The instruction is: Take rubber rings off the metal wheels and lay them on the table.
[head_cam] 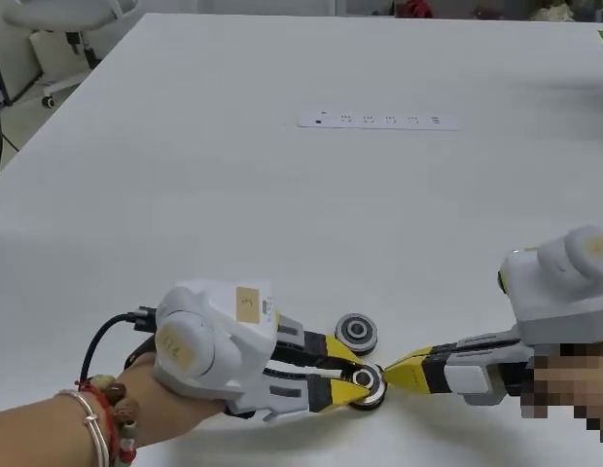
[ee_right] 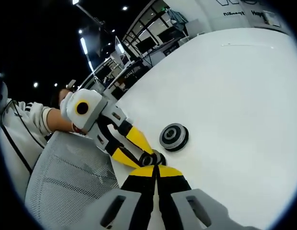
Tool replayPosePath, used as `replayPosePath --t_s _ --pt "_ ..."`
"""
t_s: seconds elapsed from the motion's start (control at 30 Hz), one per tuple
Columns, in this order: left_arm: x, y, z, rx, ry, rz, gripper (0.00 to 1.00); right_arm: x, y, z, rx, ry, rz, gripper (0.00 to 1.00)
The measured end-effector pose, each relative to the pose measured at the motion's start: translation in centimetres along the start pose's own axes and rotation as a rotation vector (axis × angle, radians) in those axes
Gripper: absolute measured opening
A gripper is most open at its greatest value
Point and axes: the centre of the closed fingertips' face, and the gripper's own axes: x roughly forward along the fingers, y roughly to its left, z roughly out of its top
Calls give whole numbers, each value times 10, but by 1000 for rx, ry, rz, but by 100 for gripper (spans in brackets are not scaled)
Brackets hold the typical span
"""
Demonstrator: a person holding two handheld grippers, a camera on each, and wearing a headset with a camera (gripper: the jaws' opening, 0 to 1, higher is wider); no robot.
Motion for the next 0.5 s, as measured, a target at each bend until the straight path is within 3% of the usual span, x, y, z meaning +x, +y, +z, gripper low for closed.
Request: replayPosePath --t_s 0.1,0.5 --pt "0 0 0 -1 0 1 13 1 1 1 24 -4 5 0" --pt "0 0 2 0 4 7 13 5 12 7 -6 -12 50 0"
